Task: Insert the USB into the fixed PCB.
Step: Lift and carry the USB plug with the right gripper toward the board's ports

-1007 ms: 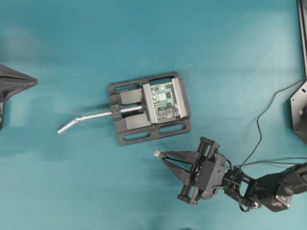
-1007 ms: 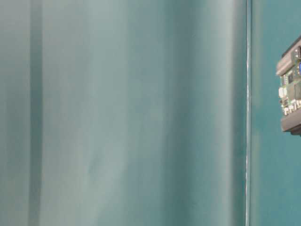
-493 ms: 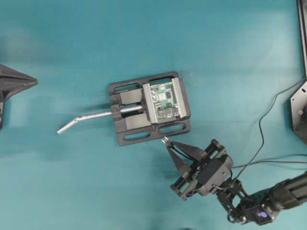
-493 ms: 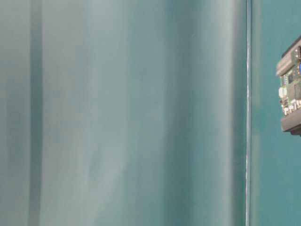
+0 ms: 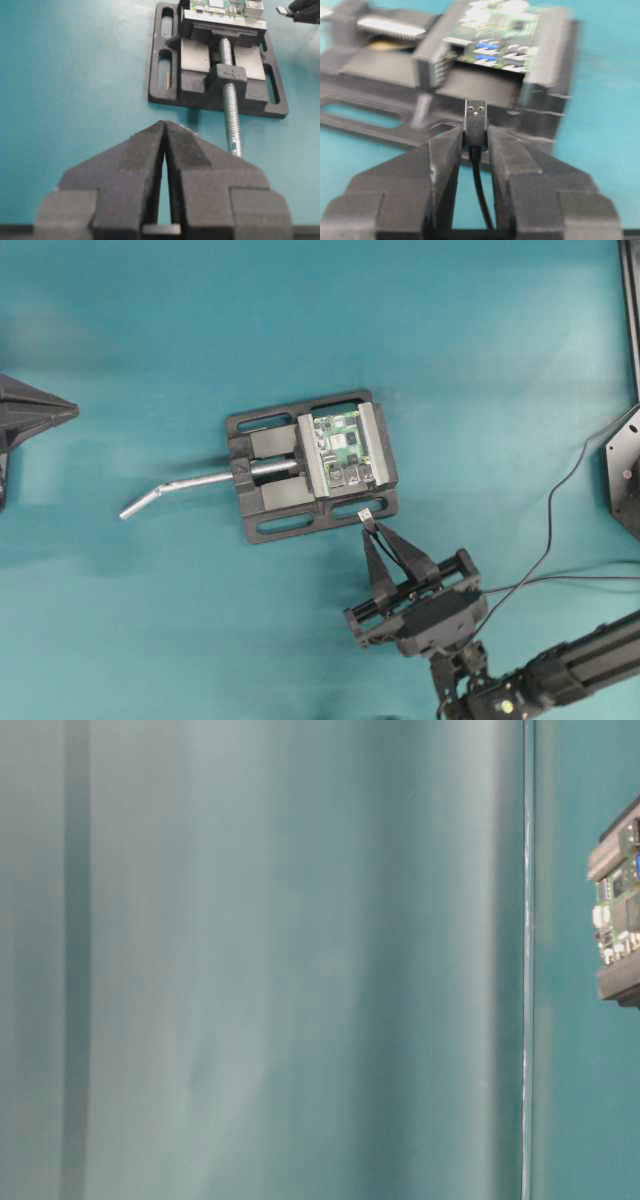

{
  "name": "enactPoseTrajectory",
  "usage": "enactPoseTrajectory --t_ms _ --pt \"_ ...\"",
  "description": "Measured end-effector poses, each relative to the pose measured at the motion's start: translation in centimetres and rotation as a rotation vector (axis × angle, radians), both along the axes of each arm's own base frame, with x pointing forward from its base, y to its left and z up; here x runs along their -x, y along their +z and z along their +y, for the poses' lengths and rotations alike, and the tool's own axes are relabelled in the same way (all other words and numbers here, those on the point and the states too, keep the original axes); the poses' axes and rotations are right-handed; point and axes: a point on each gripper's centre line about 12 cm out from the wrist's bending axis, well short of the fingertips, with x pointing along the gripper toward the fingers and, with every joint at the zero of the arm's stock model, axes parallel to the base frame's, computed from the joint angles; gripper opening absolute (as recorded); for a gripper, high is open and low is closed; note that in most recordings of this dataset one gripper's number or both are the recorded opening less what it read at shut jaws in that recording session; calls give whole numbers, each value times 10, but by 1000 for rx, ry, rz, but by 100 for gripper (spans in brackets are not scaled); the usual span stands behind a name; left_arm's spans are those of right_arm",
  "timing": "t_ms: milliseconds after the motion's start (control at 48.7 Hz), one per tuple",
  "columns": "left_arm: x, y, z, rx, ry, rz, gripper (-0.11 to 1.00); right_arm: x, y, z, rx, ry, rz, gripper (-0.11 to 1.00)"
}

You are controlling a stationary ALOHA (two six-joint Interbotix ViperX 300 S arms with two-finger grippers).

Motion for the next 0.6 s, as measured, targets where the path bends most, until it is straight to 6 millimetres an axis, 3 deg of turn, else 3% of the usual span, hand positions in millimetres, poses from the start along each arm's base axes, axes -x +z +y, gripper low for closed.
enactPoseTrajectory --t_ms 596 --pt "0 0 0 0 0 1 3 -10 -3 11 7 -142 -10 21"
